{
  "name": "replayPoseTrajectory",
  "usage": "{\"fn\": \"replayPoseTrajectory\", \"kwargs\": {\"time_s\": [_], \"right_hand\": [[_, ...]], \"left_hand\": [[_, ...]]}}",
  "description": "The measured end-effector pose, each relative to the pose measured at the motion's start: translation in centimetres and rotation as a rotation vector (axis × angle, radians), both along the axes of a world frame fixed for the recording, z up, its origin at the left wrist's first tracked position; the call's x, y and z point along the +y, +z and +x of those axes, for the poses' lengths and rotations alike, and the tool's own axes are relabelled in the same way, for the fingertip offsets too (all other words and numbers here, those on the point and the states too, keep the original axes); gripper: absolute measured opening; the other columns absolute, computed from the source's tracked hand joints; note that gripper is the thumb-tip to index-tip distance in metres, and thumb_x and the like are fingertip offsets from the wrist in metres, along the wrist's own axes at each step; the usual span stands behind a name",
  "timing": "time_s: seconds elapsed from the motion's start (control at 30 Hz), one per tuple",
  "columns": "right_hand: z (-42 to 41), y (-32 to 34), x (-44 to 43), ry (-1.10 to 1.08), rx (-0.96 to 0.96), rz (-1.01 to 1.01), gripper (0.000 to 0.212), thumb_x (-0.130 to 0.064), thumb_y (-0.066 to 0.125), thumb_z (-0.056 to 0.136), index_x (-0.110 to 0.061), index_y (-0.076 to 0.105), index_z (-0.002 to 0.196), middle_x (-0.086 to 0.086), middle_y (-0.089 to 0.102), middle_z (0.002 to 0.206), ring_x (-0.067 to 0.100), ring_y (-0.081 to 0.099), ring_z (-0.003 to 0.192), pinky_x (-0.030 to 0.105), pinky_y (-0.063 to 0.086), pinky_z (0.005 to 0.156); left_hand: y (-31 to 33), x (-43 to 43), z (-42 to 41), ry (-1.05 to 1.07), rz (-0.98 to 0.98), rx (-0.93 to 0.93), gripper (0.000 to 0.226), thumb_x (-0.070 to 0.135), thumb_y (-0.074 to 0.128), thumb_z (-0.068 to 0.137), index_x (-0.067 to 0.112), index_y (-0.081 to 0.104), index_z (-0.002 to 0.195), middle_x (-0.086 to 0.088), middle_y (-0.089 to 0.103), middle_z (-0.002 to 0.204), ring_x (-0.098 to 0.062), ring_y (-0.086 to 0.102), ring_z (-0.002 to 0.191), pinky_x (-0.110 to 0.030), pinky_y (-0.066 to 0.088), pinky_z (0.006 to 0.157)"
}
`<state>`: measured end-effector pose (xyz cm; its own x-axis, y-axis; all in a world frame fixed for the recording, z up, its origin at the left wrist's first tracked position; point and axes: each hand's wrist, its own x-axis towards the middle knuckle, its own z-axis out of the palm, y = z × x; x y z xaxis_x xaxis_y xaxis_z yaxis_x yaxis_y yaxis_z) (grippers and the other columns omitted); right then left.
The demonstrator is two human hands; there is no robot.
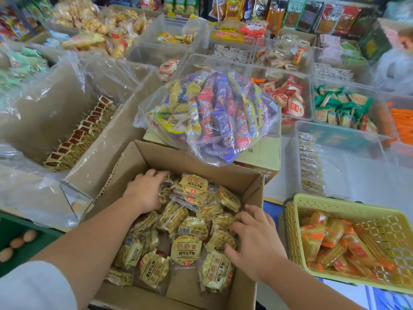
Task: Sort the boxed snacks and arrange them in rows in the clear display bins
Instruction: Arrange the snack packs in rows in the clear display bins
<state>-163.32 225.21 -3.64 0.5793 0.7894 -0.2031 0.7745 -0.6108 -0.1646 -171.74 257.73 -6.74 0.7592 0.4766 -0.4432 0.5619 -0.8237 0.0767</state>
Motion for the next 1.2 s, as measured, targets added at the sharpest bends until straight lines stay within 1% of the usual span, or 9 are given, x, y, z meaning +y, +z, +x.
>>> {"fn": "replayPoseTrajectory", "kwargs": {"time_s": [0.17,0.37,0.47,0.53,0.7,0.83,1.0,1.13,1.2], "right_hand": [[0.0,-0.1,0.0,0.006,-0.012,0.008,0.062,-0.071,0.036,0.08,-0.03,0.075,0.103,-0.015,0.061,0.118,0.021,0.031,0.139,0.047,0.026,0.117],[0.0,0.0,0.1,0.011,-0.03,0.005,0.062,-0.072,0.035,0.079,-0.031,0.074,0.106,-0.015,0.061,0.119,0.021,0.029,0.138,0.046,0.025,0.116],[0.0,0.0,0.2,0.015,-0.025,-0.005,0.065,-0.073,0.033,0.08,-0.031,0.072,0.111,-0.014,0.06,0.122,0.021,0.028,0.139,0.047,0.024,0.115],[0.0,-0.1,0.1,0.011,-0.026,0.003,0.066,-0.075,0.034,0.08,-0.032,0.071,0.113,-0.014,0.06,0.122,0.021,0.029,0.139,0.047,0.026,0.114],[0.3,0.7,0.0,0.004,0.11,0.014,0.059,-0.074,0.032,0.088,-0.039,0.062,0.126,-0.021,0.055,0.13,0.018,0.025,0.143,0.048,0.022,0.116],[0.3,3.6,-0.4,-0.185,0.491,0.415,0.024,-0.047,0.038,0.099,-0.058,0.057,0.11,-0.04,0.049,0.119,0.005,0.023,0.145,0.042,0.014,0.119],[0.5,8.0,-3.7,-0.069,0.983,0.684,0.043,-0.074,0.054,0.088,-0.054,0.057,0.126,-0.022,0.061,0.126,0.004,0.056,0.122,0.023,0.048,0.094],[2.5,7.9,-7.0,-0.038,0.977,0.613,0.067,-0.071,0.077,0.073,-0.051,0.052,0.132,-0.015,0.063,0.129,0.012,0.063,0.116,0.037,0.054,0.096],[4.0,7.4,-8.8,-0.031,0.93,0.598,0.07,-0.072,0.08,0.068,-0.055,0.052,0.13,-0.015,0.065,0.124,0.01,0.064,0.112,0.034,0.054,0.096]], "left_hand": [[2.2,-0.7,-1.6,0.109,-0.07,-0.159,0.108,0.037,0.085,0.066,0.037,0.029,0.158,0.0,0.038,0.155,-0.031,0.052,0.129,-0.046,0.052,0.1],[6.1,-3.7,-5.4,0.399,-0.26,-0.567,0.102,0.031,0.093,0.061,0.041,0.043,0.149,0.009,0.054,0.138,-0.017,0.058,0.118,-0.038,0.052,0.099],[7.5,-6.9,-7.2,0.716,-0.674,-0.857,0.088,0.01,0.096,0.062,0.052,0.056,0.129,0.018,0.066,0.124,-0.008,0.07,0.103,-0.033,0.059,0.081],[7.6,-9.5,-7.9,0.97,-1.115,-1.001,0.078,0.003,0.089,0.059,0.048,0.065,0.118,0.007,0.077,0.114,-0.023,0.077,0.096,-0.042,0.062,0.068],[7.1,-15.6,-8.7,1.161,-1.67,-1.027,0.08,0.014,0.087,0.061,0.025,0.061,0.136,-0.016,0.073,0.124,-0.035,0.074,0.106,-0.051,0.062,0.076],[8.0,-19.2,-8.6,1.204,-1.773,-1.016,0.101,0.016,0.101,0.042,0.016,0.062,0.135,-0.02,0.073,0.123,-0.037,0.074,0.105,-0.048,0.063,0.071],[9.1,-23.4,-7.3,1.173,-1.784,-1.064,0.111,0.02,0.105,0.04,0.015,0.059,0.141,-0.022,0.069,0.13,-0.039,0.07,0.115,-0.049,0.062,0.08],[10.1,-27.8,-4.6,1.156,-1.783,-1.09,0.11,0.018,0.105,0.04,0.013,0.059,0.14,-0.025,0.068,0.13,-0.042,0.068,0.117,-0.053,0.062,0.082],[10.4,-30.0,-2.9,1.138,-1.765,-1.102,0.111,0.017,0.104,0.039,0.01,0.06,0.14,-0.028,0.067,0.129,-0.046,0.068,0.116,-0.056,0.062,0.083]]}}
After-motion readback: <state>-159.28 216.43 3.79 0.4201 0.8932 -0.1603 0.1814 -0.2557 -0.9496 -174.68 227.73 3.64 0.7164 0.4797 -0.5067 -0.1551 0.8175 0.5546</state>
